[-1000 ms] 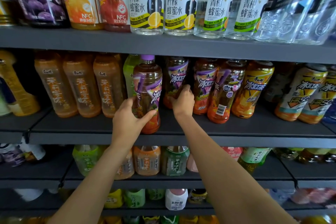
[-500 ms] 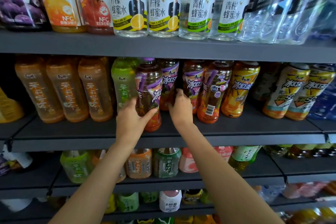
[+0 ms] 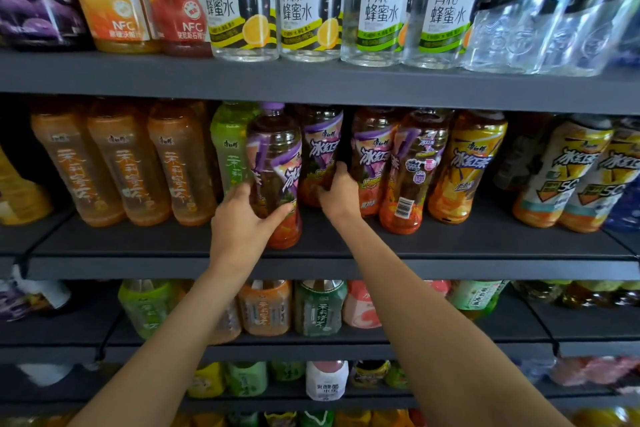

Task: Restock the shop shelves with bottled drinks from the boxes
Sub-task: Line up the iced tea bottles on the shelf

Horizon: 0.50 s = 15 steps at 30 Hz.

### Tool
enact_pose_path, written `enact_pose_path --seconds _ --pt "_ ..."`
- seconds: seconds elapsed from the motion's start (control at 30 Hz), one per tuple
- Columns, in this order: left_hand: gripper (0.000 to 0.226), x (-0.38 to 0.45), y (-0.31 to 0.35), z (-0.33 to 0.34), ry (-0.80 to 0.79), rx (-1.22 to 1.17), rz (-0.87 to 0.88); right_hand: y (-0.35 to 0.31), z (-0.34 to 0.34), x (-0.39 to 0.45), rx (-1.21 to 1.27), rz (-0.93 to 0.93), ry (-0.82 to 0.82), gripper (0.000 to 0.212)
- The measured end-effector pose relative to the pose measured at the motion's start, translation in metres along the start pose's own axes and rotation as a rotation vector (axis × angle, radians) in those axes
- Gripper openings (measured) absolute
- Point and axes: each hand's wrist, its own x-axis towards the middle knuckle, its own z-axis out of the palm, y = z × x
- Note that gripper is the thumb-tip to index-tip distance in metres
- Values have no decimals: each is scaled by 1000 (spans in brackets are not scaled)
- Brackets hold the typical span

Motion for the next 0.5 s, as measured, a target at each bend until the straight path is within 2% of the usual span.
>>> enact_pose_path --seconds 0.1,0.27,0.37,0.43,0.5 --pt "54 -5 -5 -11 25 19 -9 -1 7 -3 8 -45 18 50" --pt "58 -6 -8 -18 30 28 -8 -14 24 -12 14 -159 -81 51" --pt "60 -6 -12 -18 29 14 -2 -13 21 -10 82 -128 -142 52" --pt "61 -6 -15 -18 26 -6 18 -7 14 -8 195 -37 -73 48" --pt "62 -6 -17 -17 25 -31 32 -4 12 -1 150 31 104 44"
